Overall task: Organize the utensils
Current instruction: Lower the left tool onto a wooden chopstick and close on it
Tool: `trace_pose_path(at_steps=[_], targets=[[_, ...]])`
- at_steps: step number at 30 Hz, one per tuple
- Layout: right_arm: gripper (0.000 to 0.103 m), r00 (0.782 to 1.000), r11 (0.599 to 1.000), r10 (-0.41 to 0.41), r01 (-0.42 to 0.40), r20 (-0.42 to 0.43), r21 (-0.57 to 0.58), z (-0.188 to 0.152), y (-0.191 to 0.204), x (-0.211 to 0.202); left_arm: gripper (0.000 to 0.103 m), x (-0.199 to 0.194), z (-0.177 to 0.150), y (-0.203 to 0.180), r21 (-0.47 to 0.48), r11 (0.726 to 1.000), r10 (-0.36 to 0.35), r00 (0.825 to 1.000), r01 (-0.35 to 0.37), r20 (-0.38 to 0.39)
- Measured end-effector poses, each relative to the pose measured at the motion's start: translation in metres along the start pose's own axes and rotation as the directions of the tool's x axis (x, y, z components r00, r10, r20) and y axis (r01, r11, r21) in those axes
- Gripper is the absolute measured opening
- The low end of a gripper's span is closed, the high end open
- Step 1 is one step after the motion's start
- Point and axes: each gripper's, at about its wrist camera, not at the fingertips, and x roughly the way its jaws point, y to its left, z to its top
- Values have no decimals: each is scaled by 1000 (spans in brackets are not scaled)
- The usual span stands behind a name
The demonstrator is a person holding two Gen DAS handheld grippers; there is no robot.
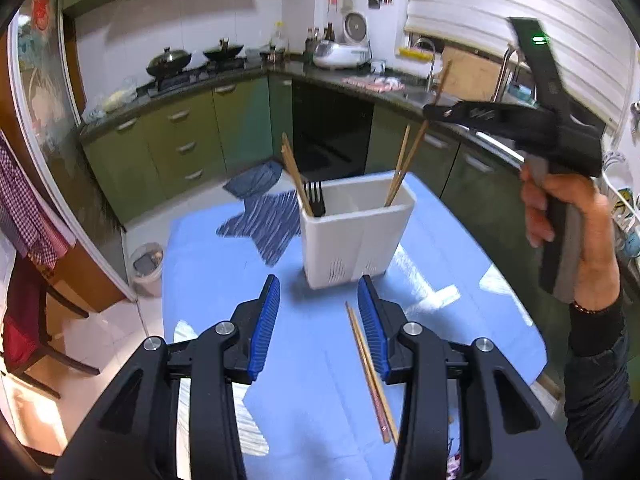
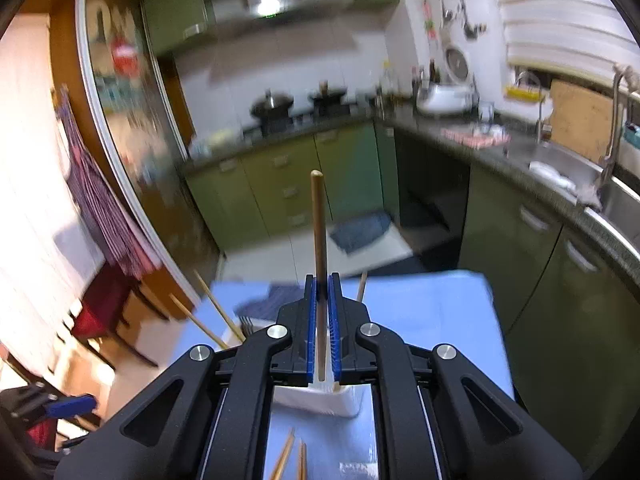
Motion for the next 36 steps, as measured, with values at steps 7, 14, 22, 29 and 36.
trace_pose_path(at_steps=[7,14,22,29,36], targets=[[8,998,999,-9,7,-62,-32,-25,2,26,39,31,-16,-5,0,1000,-20,995,20,-97],[19,1000,998,14,-13,25,-60,-46,-2,-45,39,72,-31,-20,-5,999,-53,977,53,-208],[25,985,996,-13,-3,-170,-91,-154,-24,-52,39,131,-53,-39,-7,998,-66,931,69,-358],[25,956,1000,-18,17,-294,-6,-227,-60,-21,33,171,-67,-45,-26,998,-58,892,52,-448],[25,948,1000,4,1,-319,14,-233,-69,-12,28,187,-73,-53,-12,999,-41,877,41,-479]])
